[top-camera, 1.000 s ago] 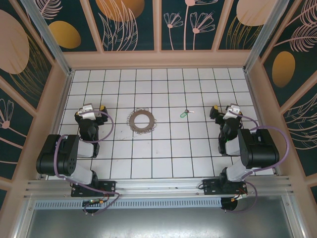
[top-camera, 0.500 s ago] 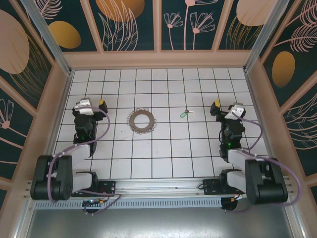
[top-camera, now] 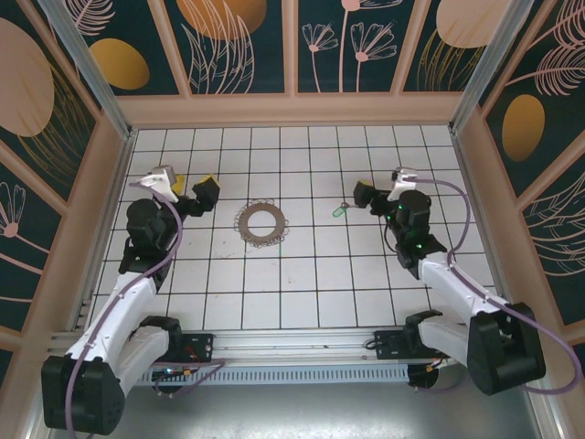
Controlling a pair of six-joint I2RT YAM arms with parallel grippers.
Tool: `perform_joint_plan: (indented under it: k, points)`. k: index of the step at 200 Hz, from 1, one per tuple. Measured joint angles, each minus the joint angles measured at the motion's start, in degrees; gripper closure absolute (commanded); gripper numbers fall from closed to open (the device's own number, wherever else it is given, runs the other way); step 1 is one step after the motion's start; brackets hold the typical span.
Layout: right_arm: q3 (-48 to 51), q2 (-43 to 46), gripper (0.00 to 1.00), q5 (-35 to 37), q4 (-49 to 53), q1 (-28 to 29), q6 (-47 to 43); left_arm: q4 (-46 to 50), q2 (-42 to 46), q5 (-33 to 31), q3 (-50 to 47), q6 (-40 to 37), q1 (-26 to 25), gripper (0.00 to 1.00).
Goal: Put the keys on the keyring
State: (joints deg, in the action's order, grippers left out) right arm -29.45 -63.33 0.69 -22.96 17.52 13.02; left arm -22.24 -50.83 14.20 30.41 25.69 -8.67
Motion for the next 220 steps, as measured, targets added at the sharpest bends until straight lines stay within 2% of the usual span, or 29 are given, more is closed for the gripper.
perform_joint_plan:
  k: [35, 69, 81, 106, 122, 151, 194, 220]
  points:
    - [-2.7, -5.6, 0.01, -8.7, 5.0, 2.1, 0.0, 9.9, 0.0, 2.1, 2.4, 1.2, -5.3, 0.01]
    - [-2.4, -6.6, 0.01, -16.0, 7.0, 3.0, 0.2, 18.9, -7.6, -2.4, 6.6, 0.9, -16.3, 0.03]
    - [-2.2, -6.7, 0.08, -17.6, 6.9, 3.7, 0.4, 20.7, -9.5, -4.0, 6.9, 1.0, -18.2, 0.06]
    - [-2.8, -10.0, 0.17, -20.8, 6.5, 5.3, 1.0, 22.7, -11.0, -6.2, 6.9, 1.4, -18.8, 0.13]
    - [-4.2, -14.6, 0.23, -22.7, 6.4, 6.8, 1.0, 22.3, -11.8, -7.3, 6.7, 1.7, -19.1, 0.16]
    - [-8.4, -23.1, 0.37, -24.9, 6.4, 10.1, 1.6, 21.1, -12.6, -8.8, 3.9, 3.0, -20.2, 0.26]
    - [-16.4, -33.5, 0.43, -26.4, 5.7, 14.3, 2.9, 18.9, -11.0, -9.8, -1.8, 4.4, -20.2, 0.43]
    - [-20.4, -37.9, 0.5, -26.5, 5.8, 15.3, 3.9, 17.6, -10.7, -9.8, -2.8, 4.5, -20.2, 0.47]
